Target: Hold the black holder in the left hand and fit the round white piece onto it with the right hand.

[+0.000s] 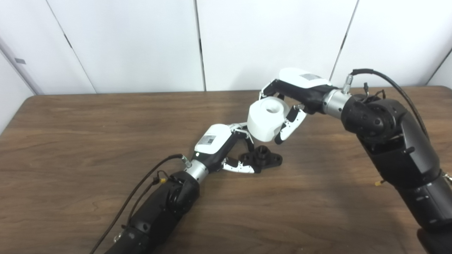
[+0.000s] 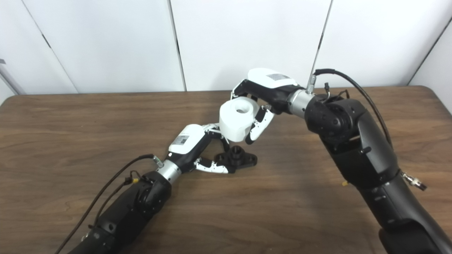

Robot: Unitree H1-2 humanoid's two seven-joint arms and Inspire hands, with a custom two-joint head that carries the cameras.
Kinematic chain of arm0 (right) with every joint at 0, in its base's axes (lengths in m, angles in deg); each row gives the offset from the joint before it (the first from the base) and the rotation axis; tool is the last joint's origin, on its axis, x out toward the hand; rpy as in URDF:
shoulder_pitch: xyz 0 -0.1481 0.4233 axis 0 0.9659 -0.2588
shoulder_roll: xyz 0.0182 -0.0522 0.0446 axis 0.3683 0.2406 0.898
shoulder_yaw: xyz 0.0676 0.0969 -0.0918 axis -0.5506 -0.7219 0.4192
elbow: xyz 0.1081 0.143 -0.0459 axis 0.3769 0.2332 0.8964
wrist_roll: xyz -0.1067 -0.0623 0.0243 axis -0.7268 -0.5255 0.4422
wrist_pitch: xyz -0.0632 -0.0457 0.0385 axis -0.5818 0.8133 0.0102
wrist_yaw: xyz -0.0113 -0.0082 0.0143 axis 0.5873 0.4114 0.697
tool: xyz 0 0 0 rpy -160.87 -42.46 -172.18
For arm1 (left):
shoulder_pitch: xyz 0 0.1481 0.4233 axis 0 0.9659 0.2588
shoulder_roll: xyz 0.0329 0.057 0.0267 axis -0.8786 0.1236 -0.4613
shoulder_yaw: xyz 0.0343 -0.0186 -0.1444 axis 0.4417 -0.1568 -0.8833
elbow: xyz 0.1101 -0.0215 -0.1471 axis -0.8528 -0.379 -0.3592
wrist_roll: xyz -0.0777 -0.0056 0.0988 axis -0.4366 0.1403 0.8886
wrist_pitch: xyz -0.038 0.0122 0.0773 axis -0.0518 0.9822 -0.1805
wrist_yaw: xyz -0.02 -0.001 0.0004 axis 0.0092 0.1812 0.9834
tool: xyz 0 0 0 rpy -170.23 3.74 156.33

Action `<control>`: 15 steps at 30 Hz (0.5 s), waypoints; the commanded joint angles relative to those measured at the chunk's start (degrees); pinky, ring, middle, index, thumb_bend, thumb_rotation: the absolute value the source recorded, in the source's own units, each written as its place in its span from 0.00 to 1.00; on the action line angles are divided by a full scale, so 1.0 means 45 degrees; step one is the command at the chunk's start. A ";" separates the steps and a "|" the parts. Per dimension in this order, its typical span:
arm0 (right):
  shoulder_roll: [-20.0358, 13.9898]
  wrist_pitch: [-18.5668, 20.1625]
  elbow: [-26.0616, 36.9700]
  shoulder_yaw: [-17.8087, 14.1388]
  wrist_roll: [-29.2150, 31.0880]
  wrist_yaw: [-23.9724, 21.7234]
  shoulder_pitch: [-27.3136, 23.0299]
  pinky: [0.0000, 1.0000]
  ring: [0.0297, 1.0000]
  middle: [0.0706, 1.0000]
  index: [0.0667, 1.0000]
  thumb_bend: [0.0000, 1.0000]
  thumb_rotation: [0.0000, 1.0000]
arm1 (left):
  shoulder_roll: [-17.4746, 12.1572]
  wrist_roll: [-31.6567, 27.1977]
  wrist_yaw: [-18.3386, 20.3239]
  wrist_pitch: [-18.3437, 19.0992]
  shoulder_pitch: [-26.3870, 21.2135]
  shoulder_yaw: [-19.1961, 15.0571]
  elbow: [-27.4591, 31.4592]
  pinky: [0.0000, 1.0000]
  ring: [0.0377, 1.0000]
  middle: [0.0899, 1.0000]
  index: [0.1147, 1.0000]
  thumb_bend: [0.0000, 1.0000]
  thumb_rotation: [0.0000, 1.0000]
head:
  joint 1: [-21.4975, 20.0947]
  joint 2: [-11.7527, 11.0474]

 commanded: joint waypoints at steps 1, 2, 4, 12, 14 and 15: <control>-0.0207 -0.0030 0.0337 -0.0064 -0.0049 0.0173 -0.0411 0.60 0.73 0.70 0.44 0.52 0.14 | -0.0272 0.0095 0.0929 0.0321 0.0477 0.0249 -0.0719 0.81 0.86 0.86 0.41 0.52 0.07 | 0.0009 0.0018; -0.0192 -0.0015 0.0323 -0.0035 -0.0065 0.0174 -0.0359 0.60 0.73 0.70 0.44 0.52 0.14 | -0.0277 0.0134 0.0912 0.0342 0.0480 0.0257 -0.0704 0.81 0.86 0.86 0.41 0.52 0.07 | 0.0009 0.0018; -0.0163 0.0002 0.0307 0.0034 -0.0086 0.0170 -0.0266 0.60 0.73 0.70 0.44 0.52 0.14 | -0.0282 0.0161 0.0892 0.0360 0.0499 0.0255 -0.0664 0.80 0.85 0.86 0.41 0.52 0.07 | 0.0025 0.0035; -0.0097 -0.0101 0.0086 0.0363 -0.0237 0.0235 -0.0068 0.63 0.73 0.68 0.44 0.52 0.14 | -0.0293 0.0147 0.0949 0.0371 0.0503 0.0262 -0.0649 0.80 0.85 0.86 0.41 0.52 0.07 | 0.0058 0.0057; -0.0056 -0.0039 0.0044 0.0414 -0.0259 0.0251 -0.0039 0.64 0.73 0.68 0.44 0.52 0.14 | -0.0291 0.0134 0.0982 0.0400 0.0508 0.0258 -0.0625 0.79 0.85 0.86 0.41 0.52 0.07 | 0.0058 0.0057; -0.0032 -0.0039 0.0008 0.0430 -0.0258 0.0279 -0.0023 0.64 0.73 0.68 0.44 0.52 0.14 | -0.0287 0.0119 0.1025 0.0437 0.0507 0.0253 -0.0611 0.80 0.85 0.86 0.41 0.52 0.07 | 0.0058 0.0057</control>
